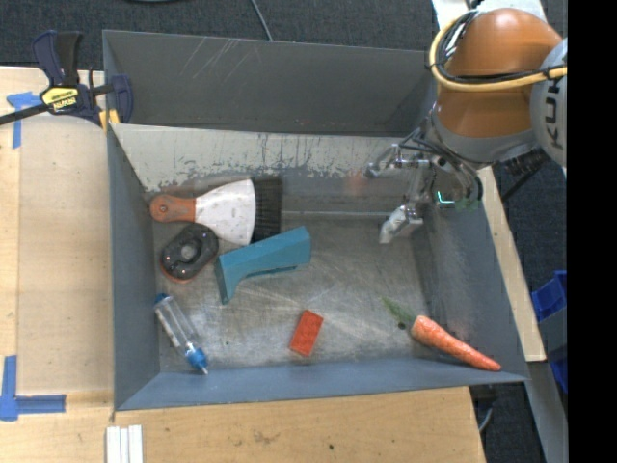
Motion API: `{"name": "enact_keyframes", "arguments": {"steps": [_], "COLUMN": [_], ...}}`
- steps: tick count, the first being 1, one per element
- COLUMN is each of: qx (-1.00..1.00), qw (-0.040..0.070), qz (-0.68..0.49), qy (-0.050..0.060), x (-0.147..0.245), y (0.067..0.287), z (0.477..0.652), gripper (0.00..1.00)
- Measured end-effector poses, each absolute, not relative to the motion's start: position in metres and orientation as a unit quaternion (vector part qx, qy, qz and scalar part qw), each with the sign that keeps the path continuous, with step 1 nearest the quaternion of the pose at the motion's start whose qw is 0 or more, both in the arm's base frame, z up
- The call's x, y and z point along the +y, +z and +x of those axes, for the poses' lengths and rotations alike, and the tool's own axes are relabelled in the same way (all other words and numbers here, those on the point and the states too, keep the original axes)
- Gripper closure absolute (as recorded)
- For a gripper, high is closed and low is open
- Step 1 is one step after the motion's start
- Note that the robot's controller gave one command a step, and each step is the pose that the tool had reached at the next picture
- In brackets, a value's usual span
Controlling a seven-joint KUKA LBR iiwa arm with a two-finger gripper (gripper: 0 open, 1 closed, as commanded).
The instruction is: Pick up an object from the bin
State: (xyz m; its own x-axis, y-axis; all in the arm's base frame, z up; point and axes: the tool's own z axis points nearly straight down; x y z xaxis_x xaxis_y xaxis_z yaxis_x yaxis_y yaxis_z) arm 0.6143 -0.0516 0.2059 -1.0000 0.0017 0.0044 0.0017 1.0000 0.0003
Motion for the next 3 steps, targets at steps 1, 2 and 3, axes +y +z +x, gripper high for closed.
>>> {"name": "enact_keyframes", "arguments": {"steps": [1,2,3], "qx": [-1.0,-1.0,-1.0], "qw": [-0.002,-0.005,0.005], "qz": [0.0,-0.007,0.005], "qy": [0.0,0.001,0.0], "x": [-0.051,-0.028,-0.001], "y": [0.211,0.166,0.147], "z": [0.616,0.603,0.598], "gripper": [0.0,0.0,0.0]}}
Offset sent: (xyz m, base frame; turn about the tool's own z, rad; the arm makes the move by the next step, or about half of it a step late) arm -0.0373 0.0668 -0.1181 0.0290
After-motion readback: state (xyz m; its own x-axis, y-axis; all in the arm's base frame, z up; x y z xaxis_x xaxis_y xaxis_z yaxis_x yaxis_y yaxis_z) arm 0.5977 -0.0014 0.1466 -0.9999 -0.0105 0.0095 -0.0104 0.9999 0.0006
